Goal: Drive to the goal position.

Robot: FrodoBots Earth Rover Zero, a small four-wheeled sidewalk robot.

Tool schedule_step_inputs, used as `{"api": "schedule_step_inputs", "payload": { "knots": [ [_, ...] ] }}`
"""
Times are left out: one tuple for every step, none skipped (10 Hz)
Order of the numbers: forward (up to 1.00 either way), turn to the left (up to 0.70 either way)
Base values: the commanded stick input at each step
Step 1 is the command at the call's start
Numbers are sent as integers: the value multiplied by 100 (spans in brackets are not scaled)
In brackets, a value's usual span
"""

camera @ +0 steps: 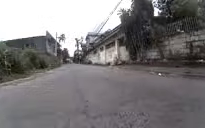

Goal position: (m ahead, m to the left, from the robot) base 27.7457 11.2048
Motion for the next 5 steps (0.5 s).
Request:
{"api": "schedule_step_inputs", "payload": {
  "knots": [
    [100,-15],
    [100,-15],
    [100,-15],
    [100,-15],
    [100,-15]
  ]
}}
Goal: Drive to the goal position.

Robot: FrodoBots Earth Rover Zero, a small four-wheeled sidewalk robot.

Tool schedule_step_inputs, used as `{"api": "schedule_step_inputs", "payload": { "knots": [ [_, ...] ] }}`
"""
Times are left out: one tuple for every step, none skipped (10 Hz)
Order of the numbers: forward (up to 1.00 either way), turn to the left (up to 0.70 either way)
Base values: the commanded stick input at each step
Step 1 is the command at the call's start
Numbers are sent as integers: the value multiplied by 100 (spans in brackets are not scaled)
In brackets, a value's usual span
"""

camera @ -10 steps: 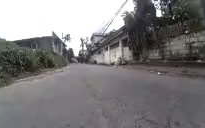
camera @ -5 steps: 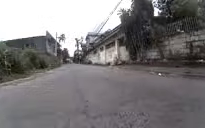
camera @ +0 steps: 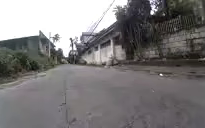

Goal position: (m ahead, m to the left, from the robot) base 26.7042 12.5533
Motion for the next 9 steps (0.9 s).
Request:
{"api": "schedule_step_inputs", "payload": {
  "knots": [
    [100,-15],
    [100,-15],
    [100,-15],
    [100,-15],
    [100,-15],
    [100,-15],
    [100,-15],
    [100,-15],
    [100,-15]
  ]
}}
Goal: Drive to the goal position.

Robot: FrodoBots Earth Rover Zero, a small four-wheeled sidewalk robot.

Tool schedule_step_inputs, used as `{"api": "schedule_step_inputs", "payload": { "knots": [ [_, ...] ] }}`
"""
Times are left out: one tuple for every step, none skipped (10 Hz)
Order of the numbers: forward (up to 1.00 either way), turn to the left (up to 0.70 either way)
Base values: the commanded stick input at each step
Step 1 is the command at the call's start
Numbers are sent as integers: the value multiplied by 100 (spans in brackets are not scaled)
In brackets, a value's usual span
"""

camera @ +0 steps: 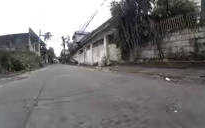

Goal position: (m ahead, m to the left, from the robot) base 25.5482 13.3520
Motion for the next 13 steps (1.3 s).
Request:
{"api": "schedule_step_inputs", "payload": {
  "knots": [
    [100,-1],
    [100,20],
    [100,25],
    [100,25],
    [100,25],
    [100,25],
    [100,25],
    [100,25],
    [100,25],
    [100,25],
    [100,25],
    [100,25],
    [100,25]
  ]
}}
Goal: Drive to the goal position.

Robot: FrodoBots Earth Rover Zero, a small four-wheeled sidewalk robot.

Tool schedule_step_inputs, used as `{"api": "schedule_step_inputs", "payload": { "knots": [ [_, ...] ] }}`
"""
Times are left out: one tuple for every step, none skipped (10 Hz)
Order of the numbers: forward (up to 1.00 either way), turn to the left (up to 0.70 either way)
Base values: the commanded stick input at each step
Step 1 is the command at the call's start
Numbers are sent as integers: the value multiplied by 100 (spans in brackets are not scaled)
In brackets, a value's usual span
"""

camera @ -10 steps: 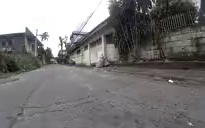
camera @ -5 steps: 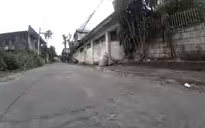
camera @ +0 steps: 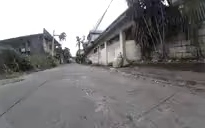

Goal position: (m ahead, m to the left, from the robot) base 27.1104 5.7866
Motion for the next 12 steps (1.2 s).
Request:
{"api": "schedule_step_inputs", "payload": {
  "knots": [
    [100,25],
    [100,25],
    [100,20],
    [100,11],
    [100,-10],
    [100,-10],
    [100,-11],
    [100,-12],
    [100,-14],
    [100,-15],
    [100,-15],
    [100,-15]
  ]
}}
